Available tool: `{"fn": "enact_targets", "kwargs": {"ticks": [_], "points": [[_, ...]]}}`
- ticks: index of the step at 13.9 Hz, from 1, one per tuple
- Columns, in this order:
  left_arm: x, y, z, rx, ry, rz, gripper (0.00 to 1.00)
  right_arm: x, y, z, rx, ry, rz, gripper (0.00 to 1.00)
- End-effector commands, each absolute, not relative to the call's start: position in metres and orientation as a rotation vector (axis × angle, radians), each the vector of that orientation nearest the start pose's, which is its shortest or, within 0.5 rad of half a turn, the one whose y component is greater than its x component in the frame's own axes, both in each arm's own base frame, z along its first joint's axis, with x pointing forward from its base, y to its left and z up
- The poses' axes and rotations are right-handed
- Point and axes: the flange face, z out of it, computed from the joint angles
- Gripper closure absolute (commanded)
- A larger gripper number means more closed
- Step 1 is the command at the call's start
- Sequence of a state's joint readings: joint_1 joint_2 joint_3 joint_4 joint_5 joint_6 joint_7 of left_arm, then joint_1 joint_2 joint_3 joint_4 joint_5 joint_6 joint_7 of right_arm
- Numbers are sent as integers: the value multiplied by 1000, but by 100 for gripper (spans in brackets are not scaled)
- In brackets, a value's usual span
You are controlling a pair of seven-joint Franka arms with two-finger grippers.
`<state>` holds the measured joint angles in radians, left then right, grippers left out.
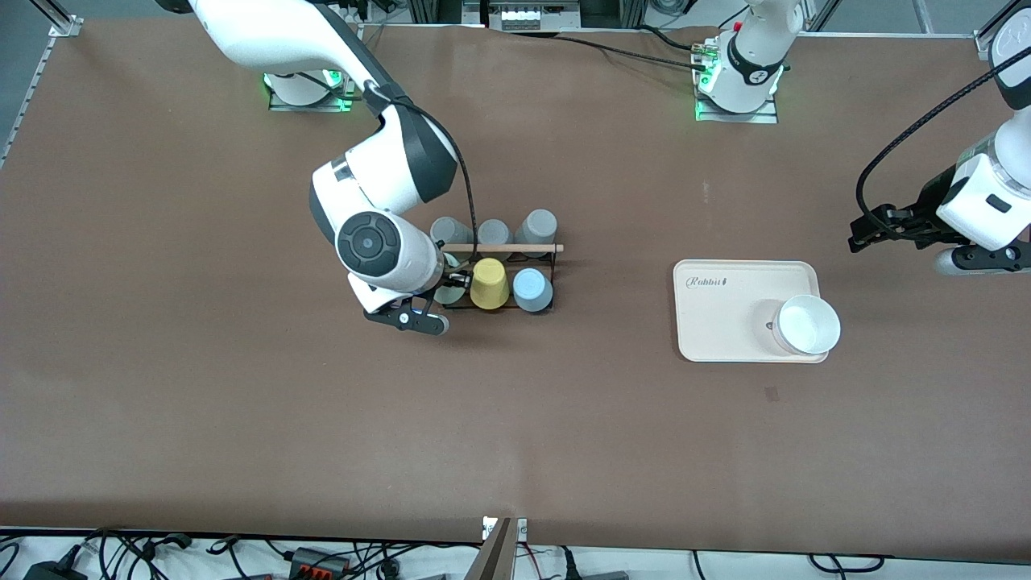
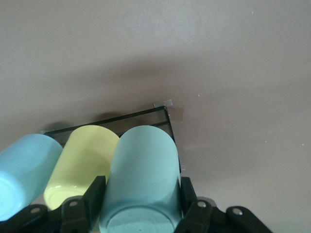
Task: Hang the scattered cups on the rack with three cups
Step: 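Hang the teal cup on the rack peg and open the right gripper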
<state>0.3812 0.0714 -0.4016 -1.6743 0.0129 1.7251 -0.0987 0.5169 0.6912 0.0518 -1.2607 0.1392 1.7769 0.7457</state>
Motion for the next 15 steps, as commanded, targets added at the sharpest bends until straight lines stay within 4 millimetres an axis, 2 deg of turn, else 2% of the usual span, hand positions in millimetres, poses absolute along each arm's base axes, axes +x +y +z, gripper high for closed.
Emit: {"fn": "enact_targets", "kwargs": {"ticks": [1, 5, 6, 7, 8, 11, 13, 14, 15], "points": [[580, -2, 556, -3142, -92, 23, 0, 607, 397, 327, -3065, 386, 398, 76], [580, -2, 556, -3142, -92, 23, 0, 609, 398, 310, -3068, 403, 400, 75], [580, -2, 556, -3143, -92, 24, 0, 610, 397, 306, -3070, 406, 408, 68], [580, -2, 556, -3144, -92, 26, 0, 610, 396, 307, -3068, 409, 407, 42], [580, -2, 556, -3144, -92, 26, 0, 612, 395, 309, -3065, 425, 404, 0], [580, -1, 556, -3144, -95, 26, 0, 616, 389, 326, -3055, 465, 390, 0], [580, -2, 556, -3144, -92, 23, 0, 622, 384, 349, -3056, 476, 368, 0], [580, 0, 556, -3144, -97, 23, 0, 628, 376, 366, -3048, 485, 348, 0], [580, 0, 556, -3144, -97, 23, 0, 638, 361, 390, -3035, 507, 331, 0]]}}
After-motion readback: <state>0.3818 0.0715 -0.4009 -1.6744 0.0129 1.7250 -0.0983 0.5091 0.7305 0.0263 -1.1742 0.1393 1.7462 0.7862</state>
